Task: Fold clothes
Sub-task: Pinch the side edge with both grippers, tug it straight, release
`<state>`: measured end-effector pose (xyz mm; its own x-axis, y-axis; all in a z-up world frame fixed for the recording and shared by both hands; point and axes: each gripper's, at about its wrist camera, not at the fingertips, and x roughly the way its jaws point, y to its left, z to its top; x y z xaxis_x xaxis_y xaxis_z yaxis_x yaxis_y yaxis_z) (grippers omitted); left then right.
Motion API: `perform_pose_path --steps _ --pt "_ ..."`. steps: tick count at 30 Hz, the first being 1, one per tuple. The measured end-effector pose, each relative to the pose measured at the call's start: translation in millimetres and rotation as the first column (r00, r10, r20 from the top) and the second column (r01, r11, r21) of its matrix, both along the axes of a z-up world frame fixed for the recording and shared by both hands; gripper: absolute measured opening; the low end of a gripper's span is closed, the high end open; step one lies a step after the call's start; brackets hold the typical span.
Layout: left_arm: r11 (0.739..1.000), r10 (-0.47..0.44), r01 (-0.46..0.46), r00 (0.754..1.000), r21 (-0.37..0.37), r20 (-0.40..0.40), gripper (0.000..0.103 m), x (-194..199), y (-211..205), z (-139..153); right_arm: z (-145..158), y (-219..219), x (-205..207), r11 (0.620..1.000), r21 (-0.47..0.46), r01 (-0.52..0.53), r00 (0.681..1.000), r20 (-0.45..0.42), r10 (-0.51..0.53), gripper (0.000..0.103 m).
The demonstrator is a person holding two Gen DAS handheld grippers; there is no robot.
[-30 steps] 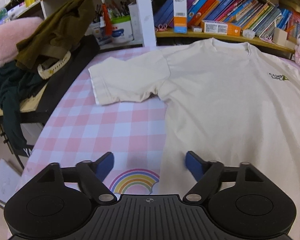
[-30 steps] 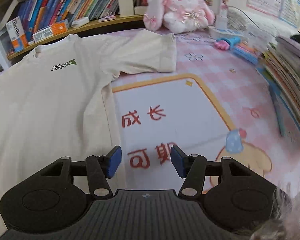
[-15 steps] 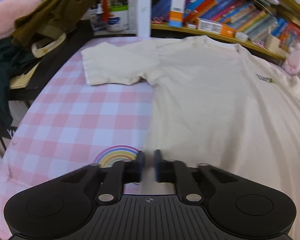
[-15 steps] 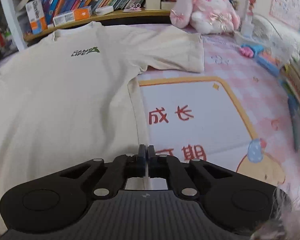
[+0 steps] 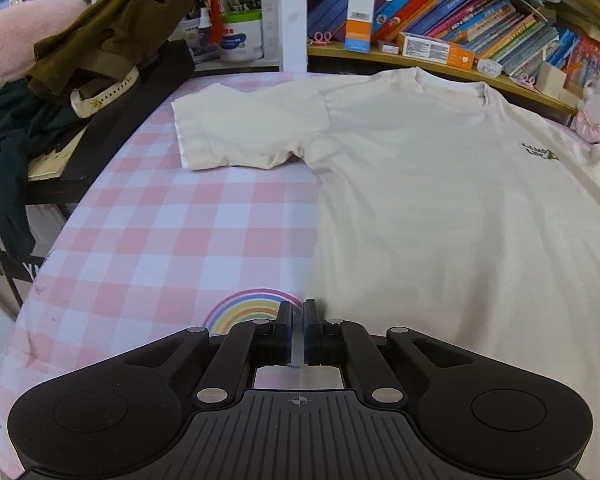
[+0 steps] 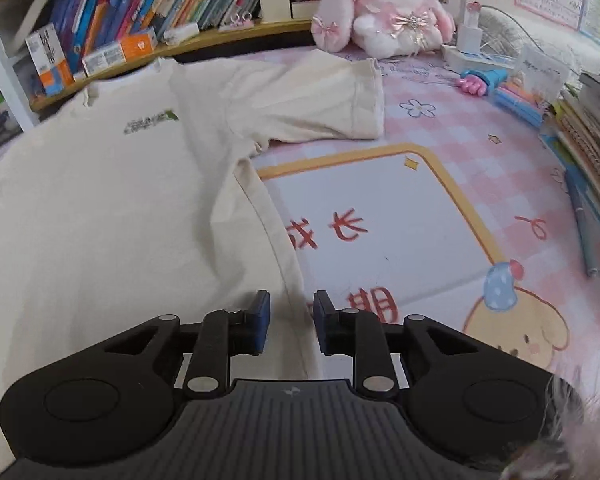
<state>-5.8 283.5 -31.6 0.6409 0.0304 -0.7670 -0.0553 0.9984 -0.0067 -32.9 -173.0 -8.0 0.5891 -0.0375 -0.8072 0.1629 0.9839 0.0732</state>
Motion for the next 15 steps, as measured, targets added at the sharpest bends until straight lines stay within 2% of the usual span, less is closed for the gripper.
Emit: perform_pose_path --steps 3,4,5,15 --pt "1.000 -0.003 0.003 1.000 -0.006 0.001 0.004 1 1 0 0 3 -4 1.000 -0.015 -0.005 1.000 -0.004 0.005 0.019" --pt "1.000 -0.005 0.005 1.000 -0.011 0.001 0.004 1 1 0 -1 3 -5 1.000 -0.014 -0.008 1.000 -0.007 0.008 0.009" --pt "1.000 -0.006 0.006 1.000 -0.018 0.002 0.004 1 1 0 -1 4 -5 1.000 -0.006 -0.012 1.000 -0.011 0.012 0.006" --pt "0.997 -0.017 0.020 0.999 -0.070 0.045 0.009 -1 2 11 0 13 -11 1.000 0.004 -0.020 1.000 -0.018 0.020 0.006"
